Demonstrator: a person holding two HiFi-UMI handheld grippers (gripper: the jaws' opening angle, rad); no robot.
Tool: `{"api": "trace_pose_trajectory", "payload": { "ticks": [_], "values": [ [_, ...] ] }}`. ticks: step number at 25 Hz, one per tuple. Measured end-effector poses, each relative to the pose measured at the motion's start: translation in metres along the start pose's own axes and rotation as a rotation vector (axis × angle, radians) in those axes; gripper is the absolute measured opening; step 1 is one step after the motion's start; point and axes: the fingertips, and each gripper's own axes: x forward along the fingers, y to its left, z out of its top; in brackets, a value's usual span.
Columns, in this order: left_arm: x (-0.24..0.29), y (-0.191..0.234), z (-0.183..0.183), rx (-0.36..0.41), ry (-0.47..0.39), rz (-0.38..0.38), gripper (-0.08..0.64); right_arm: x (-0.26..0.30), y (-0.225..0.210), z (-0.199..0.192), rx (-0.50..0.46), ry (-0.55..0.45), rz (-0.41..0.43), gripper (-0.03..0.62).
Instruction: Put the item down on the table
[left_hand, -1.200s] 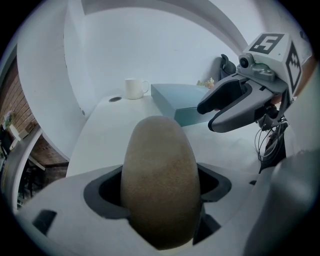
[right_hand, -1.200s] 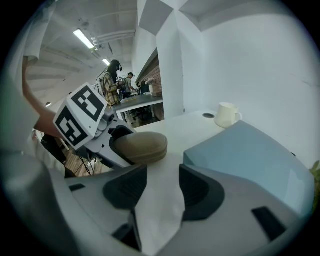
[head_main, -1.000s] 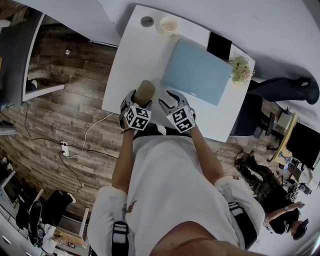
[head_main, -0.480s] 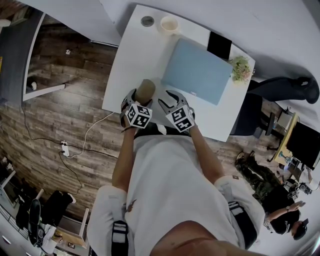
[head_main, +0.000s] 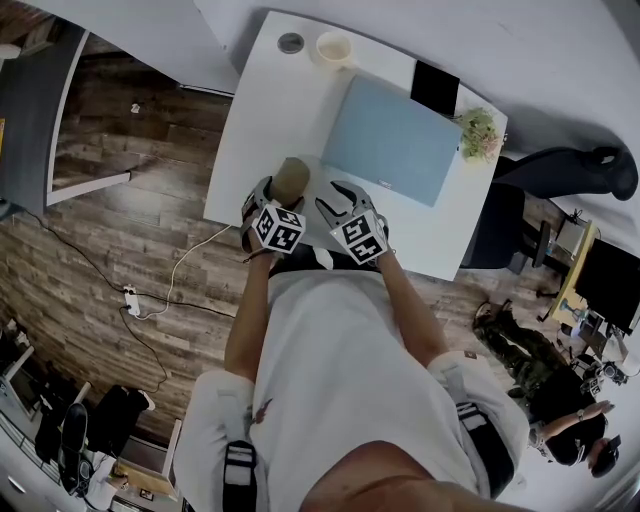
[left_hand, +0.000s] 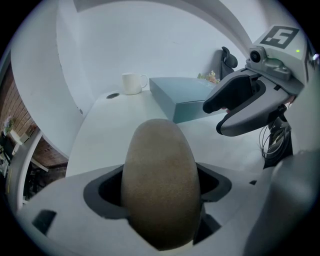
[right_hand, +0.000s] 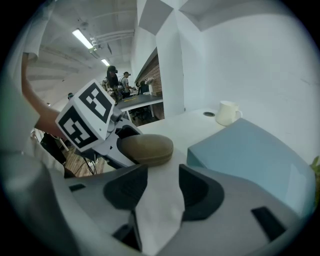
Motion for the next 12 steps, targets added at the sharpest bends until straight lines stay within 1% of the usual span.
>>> {"api": "trace_pose_trajectory", "payload": {
  "ticks": [4,12],
  "values": [
    [0.0012,-0.0007,-0.0002,0.004,0.003,0.007,0.400,-0.0007,0.0027,-0.0018,0.013,-0.010,0.002,0.202],
    [0.0014,0.0009,0.0017,0.003,0.005,0.014,0.410,-0.0044,0.0052,0.0009,0.005,-0.014,0.001,0.202]
  ]
}}
